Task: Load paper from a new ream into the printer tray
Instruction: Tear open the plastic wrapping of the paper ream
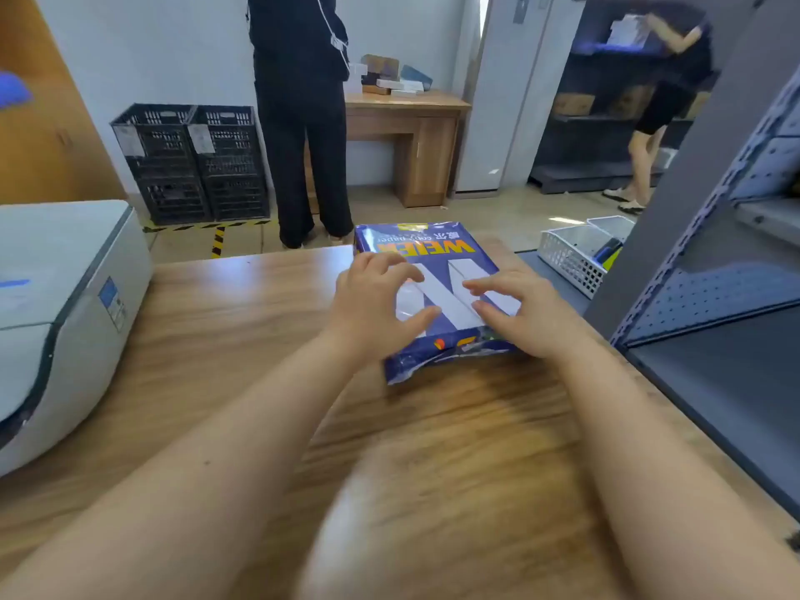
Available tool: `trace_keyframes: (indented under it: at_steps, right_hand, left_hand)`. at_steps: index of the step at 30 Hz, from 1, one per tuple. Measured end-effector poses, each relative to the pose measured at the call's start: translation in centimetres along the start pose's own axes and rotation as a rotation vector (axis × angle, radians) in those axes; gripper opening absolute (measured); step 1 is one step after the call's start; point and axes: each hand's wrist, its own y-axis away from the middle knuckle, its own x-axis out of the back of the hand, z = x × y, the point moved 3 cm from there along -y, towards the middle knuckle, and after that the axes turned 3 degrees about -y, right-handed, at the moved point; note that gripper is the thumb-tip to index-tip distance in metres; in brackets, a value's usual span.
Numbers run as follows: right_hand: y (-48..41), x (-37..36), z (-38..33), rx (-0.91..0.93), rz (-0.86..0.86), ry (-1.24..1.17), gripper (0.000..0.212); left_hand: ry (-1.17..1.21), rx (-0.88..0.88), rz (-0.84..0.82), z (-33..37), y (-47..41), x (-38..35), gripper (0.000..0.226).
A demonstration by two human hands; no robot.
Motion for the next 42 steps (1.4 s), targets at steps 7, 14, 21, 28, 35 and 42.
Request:
trace_keyframes:
  at_steps: [7, 14, 21, 28, 35, 42]
  right_hand:
    - [3.7, -2.0, 1.6, -0.093, 0.141, -0.115, 0.030]
    - [4.0, -2.4, 2.7, -0.107, 0.153, -0.159, 0.024]
    - [3.6, -2.6, 2.3, -0.068, 0.196, -0.131, 0.008]
    - [3.8, -1.3, 1.7, -0.096, 0.133, -0.059, 0.003]
    - [3.9, -0.5, 1.9, -0.145, 0.014, -0.116, 0.007]
    - [3.5, -2.1, 1.6, -0.123, 0.159, -0.013, 0.007]
  left_hand:
    - [0.012, 0.012, -0.020, 2.4, 2.8, -4.2, 0.035]
    - [0.006, 0.014, 0.099, 2.2, 3.8, -5.6, 0.026]
    - [-0.010, 0.006, 0.104, 2.2, 3.7, -5.8, 0.025]
    - [0.011, 0.003, 0.096, 2.1, 3.9, -5.6, 0.027]
    - [0.011, -0.003, 0.075, 1.8, 3.8, -5.5, 0.024]
    - [0.019, 0.015, 0.072, 1.9, 3.8, -5.5, 0.024]
